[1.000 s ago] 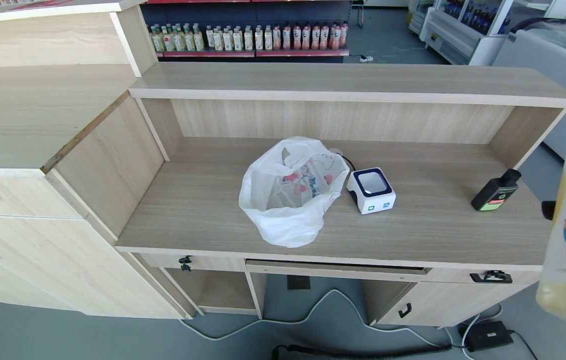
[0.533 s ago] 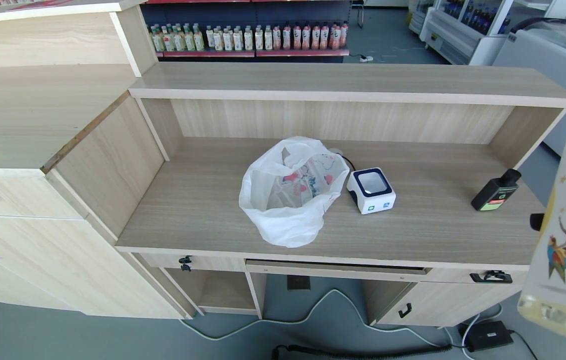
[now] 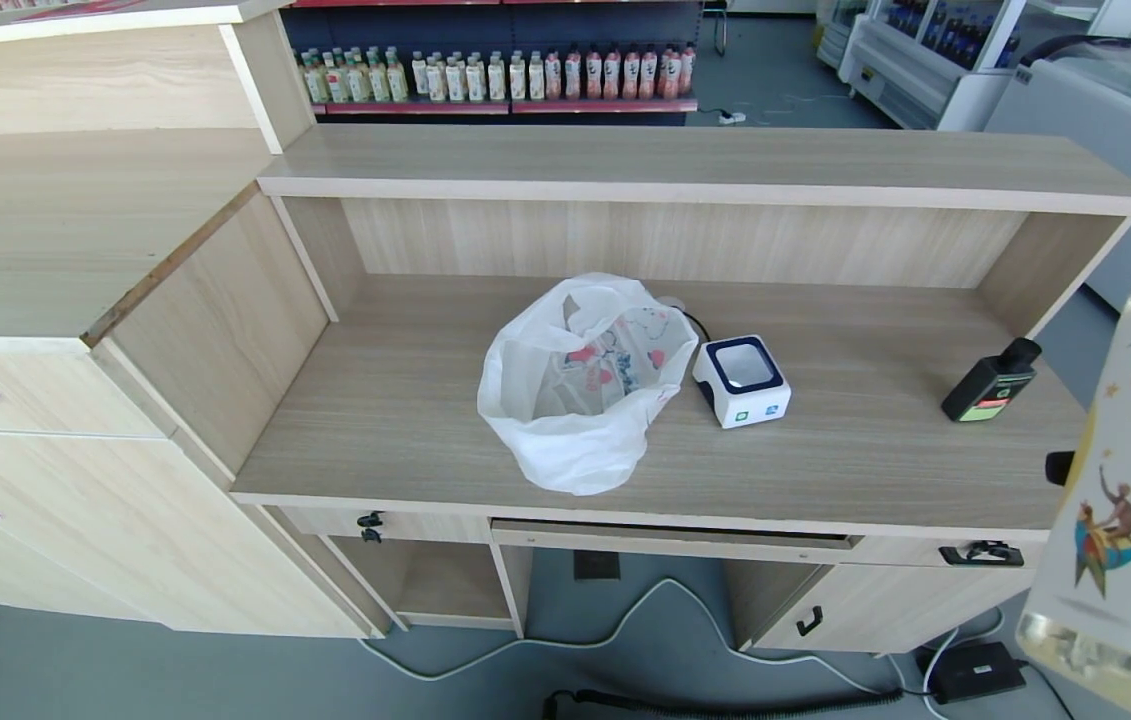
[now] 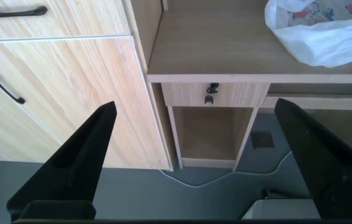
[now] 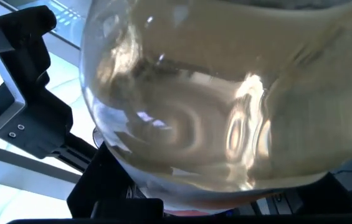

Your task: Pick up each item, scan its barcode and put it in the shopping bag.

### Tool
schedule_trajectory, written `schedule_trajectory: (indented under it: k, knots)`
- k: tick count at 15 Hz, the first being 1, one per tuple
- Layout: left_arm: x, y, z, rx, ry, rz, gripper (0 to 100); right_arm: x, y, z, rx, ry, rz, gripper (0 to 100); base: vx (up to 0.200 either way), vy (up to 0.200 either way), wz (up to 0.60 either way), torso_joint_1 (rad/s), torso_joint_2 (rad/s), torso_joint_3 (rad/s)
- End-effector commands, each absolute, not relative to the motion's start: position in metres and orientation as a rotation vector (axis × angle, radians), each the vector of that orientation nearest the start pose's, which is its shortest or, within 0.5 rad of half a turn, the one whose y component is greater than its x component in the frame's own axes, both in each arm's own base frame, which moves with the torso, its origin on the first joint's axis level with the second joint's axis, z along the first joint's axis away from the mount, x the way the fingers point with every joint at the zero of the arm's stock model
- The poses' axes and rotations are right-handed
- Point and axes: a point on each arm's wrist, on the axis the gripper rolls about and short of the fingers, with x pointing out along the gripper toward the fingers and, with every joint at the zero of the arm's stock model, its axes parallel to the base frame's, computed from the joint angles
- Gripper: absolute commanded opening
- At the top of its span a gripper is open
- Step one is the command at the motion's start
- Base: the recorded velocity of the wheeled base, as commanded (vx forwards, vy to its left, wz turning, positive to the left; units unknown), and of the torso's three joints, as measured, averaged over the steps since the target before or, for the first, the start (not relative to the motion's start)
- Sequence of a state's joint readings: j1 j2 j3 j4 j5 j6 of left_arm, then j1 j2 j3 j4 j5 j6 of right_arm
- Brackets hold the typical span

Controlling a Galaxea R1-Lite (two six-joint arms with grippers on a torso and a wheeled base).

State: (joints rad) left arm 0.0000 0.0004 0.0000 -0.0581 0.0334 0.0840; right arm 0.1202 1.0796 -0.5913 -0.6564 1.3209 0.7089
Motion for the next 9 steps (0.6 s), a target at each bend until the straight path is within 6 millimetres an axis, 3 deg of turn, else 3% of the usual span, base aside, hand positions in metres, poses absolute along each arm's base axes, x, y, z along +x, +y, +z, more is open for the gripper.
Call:
schedule_trajectory:
  k: [1, 4, 5, 8, 9]
  knots:
    - [-0.023, 0.001, 0.081, 0.083, -0.057, 0.036, 100, 0.13, 0.037, 0.263, 0.478, 0.363, 1.414, 0, 0.0, 0.0, 0.0, 0.0, 0.0, 0.0]
    - [-0.023, 0.001, 0.081, 0.083, -0.057, 0.036, 100, 0.134, 0.034, 0.262, 0.461, 0.335, 1.388, 0, 0.0, 0.0, 0.0, 0.0, 0.0, 0.0]
    - [-0.023, 0.001, 0.081, 0.083, -0.057, 0.036, 100, 0.155, 0.016, 0.257, 0.372, 0.232, 1.267, 0, 0.0, 0.0, 0.0, 0.0, 0.0, 0.0]
    - [-0.023, 0.001, 0.081, 0.083, -0.057, 0.036, 100, 0.184, -0.025, 0.245, 0.228, 0.113, 1.035, 0, 0.0, 0.0, 0.0, 0.0, 0.0, 0.0]
    - [-0.023, 0.001, 0.081, 0.083, -0.057, 0.035, 100, 0.195, -0.046, 0.237, 0.14, 0.063, 0.861, 0, 0.0, 0.0, 0.0, 0.0, 0.0, 0.0]
